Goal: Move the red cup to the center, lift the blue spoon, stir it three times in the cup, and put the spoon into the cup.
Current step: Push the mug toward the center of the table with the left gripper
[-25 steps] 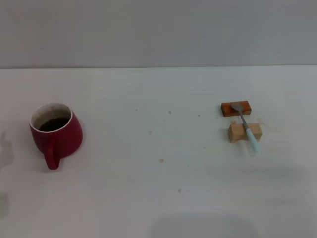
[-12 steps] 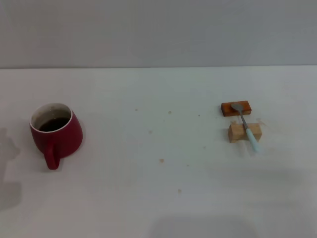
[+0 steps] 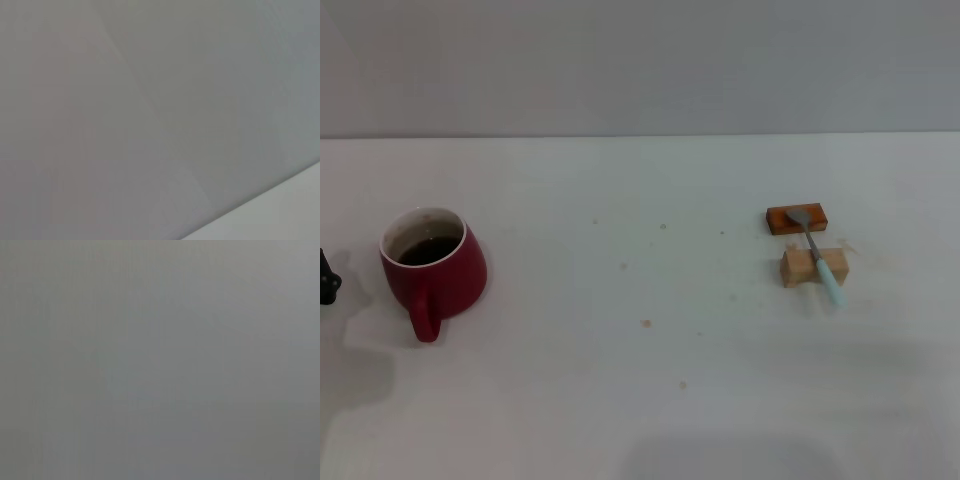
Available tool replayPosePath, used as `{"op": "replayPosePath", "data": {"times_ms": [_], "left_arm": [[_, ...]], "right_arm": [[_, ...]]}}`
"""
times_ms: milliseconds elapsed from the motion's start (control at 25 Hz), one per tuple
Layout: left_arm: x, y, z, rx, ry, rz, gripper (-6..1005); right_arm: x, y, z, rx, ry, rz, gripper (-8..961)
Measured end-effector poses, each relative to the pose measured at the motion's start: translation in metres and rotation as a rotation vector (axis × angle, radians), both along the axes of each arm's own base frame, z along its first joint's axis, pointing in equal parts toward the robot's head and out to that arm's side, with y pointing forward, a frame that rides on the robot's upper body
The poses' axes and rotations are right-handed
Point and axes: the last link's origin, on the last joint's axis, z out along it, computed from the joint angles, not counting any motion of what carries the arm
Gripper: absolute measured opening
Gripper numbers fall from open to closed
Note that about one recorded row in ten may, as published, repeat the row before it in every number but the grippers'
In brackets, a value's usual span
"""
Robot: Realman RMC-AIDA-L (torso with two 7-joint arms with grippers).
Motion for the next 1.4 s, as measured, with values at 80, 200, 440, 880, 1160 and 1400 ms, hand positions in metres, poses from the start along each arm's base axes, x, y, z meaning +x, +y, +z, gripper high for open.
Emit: {"op": "replayPosePath", "data": {"times_ms": [80,200,440,880,1160,1400], "left_arm": [[0.0,0.001,0.0,-0.004,0.019,-0.001,0],[0.003,0.003,-0.002,-0.02,0.048,-0.012,0],[0.008,0.007,-0.008,-0.071,0.084,-0.041,1],[0.021,0.016,-0.024,-0.17,0.135,-0.102,2],[0.034,0.02,-0.035,-0.23,0.161,-0.171,4],[0.045,0.023,-0.044,-0.268,0.172,-0.22,4]], "right_arm": [[0.0,-0.001,0.0,0.0,-0.001,0.003,746],[-0.001,-0.003,0.0,0.003,-0.002,0.01,746],[0.0,-0.005,0.001,0.008,-0.005,0.008,746],[0.002,-0.007,0.001,0.01,-0.007,0.001,746],[0.002,-0.009,0.002,0.014,-0.008,-0.003,746],[0.002,-0.01,0.001,0.017,-0.006,0.0,746]]}}
